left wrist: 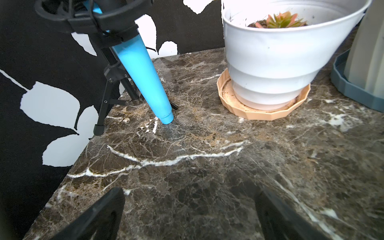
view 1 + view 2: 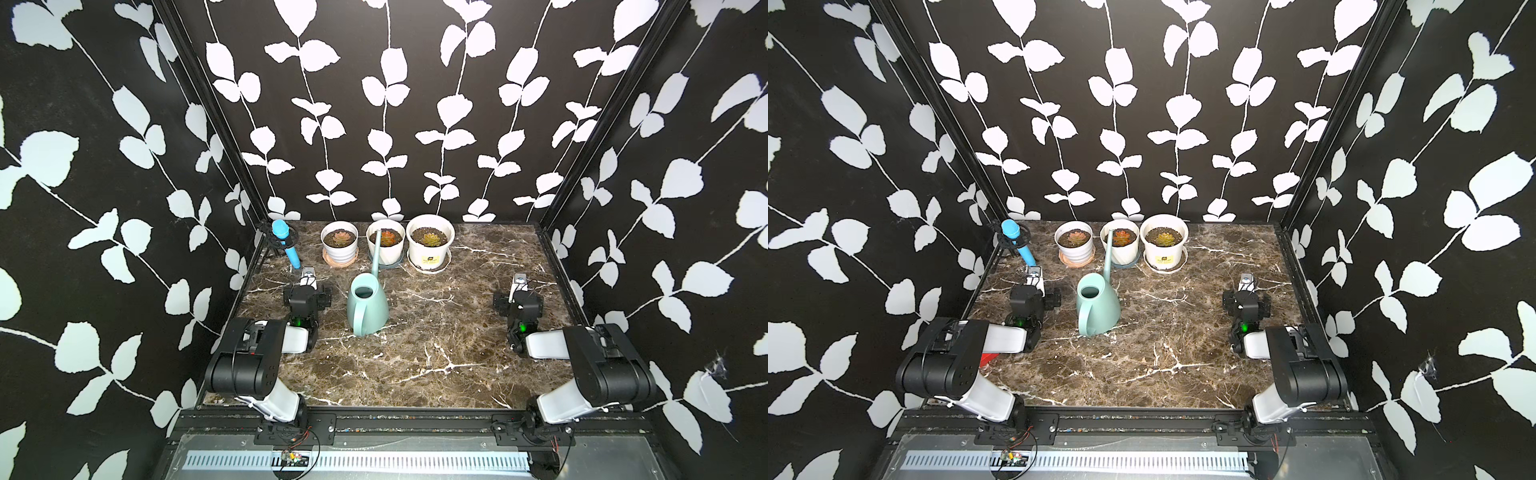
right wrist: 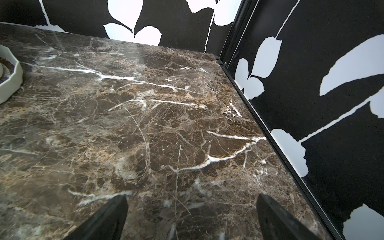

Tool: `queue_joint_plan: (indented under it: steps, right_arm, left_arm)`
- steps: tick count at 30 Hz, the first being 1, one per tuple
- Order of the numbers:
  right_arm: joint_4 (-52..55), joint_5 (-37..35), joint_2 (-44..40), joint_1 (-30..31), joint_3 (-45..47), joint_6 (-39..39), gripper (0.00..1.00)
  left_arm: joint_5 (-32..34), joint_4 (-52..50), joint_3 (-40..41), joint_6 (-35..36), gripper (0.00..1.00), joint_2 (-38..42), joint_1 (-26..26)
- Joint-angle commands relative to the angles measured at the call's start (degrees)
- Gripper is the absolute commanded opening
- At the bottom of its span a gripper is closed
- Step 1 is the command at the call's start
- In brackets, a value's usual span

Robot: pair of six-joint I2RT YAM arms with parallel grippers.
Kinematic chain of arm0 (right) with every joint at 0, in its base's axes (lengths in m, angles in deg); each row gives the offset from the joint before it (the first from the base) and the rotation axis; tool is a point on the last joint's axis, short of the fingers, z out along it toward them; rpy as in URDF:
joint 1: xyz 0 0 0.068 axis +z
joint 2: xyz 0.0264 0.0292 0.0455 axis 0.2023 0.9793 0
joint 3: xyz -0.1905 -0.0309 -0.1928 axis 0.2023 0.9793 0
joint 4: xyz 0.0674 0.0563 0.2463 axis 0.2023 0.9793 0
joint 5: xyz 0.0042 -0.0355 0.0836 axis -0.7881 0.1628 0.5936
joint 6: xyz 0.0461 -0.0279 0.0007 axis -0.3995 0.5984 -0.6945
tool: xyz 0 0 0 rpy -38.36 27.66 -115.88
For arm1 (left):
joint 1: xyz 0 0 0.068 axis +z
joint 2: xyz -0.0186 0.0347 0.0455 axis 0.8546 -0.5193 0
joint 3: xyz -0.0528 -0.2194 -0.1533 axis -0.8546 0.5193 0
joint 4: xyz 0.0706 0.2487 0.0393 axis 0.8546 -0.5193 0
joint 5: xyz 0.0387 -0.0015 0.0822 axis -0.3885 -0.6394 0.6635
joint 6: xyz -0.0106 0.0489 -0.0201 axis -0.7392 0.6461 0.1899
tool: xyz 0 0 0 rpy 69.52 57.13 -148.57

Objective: Water the succulent around the soil edge
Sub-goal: Reset both arms

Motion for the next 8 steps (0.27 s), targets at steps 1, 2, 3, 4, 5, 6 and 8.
queue_joint_plan:
  steps: [1,2,3,4,5,6,8]
  right_arm:
    - [-1.3,-0.1,-0.4,-0.2,-1.5,-0.8,0.99]
    - [-1.2,-0.1,-0.3,-0.2,-1.5,-0.9,0.99]
    - [-0.8,0.0,-0.1,-0.3,-1.8,-1.0,1.00]
    - [-0.1,2.0,-0.1,-1.3,-2.2,-1.6,0.99]
    - [0.9,3.4,-0.5,-1.9,-2.3,-1.9,0.99]
    - [0.7,3.4,-0.6,-1.9,-2.2,-1.8,0.99]
    - [-0.1,3.4,-0.7,-1.9,-1.9,-1.7,0.99]
  left_arm:
    - [-0.4,1.5,0.4,0.3,0.99,0.9,0.4]
    - [-0.4,1.5,0.4,0.2,0.99,0.9,0.4]
    - [-0.4,1.6,0.4,0.2,0.99,0.9,0.4]
    - [-0.4,1.6,0.4,0.2,0.99,0.9,0.4]
    - [-0.4,1.6,0.4,0.2,0.99,0.9,0.4]
    - [-0.4,1.5,0.4,0.2,0.99,0.9,0.4]
    - [-0.4,1.5,0.4,0.2,0.99,0.9,0.4]
